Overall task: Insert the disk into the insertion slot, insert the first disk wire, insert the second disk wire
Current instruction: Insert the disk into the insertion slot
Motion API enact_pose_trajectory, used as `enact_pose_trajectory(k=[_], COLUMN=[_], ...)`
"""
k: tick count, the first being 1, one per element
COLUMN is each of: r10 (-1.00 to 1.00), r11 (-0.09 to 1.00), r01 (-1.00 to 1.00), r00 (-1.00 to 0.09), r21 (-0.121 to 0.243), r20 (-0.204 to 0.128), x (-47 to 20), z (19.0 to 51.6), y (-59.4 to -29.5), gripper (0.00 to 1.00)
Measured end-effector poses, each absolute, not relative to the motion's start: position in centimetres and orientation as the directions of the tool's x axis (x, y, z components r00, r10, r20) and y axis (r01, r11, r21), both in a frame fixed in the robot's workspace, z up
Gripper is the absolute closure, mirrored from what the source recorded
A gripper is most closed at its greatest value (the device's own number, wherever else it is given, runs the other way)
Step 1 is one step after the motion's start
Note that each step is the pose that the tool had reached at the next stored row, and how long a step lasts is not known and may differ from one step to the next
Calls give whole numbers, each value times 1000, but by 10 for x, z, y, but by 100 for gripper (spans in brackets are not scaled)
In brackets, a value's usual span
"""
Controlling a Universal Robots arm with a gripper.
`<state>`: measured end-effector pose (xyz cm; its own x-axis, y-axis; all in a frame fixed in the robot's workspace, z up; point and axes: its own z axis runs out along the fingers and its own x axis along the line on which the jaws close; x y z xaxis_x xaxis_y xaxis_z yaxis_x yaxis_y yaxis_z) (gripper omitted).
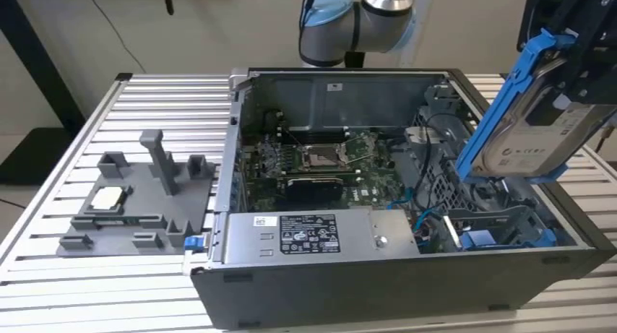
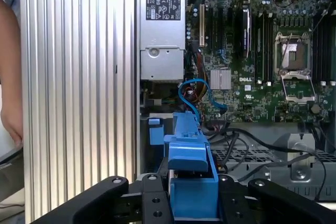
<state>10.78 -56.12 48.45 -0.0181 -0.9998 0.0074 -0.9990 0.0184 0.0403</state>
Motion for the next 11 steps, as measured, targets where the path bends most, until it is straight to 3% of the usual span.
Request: enact_pose_trajectory(k=[11], r10=[-1000], r11=[18], r01=[-999], r00=[-18], r21=[40], r20=[7], x=[108], z=[480], y=[-561], gripper=[67])
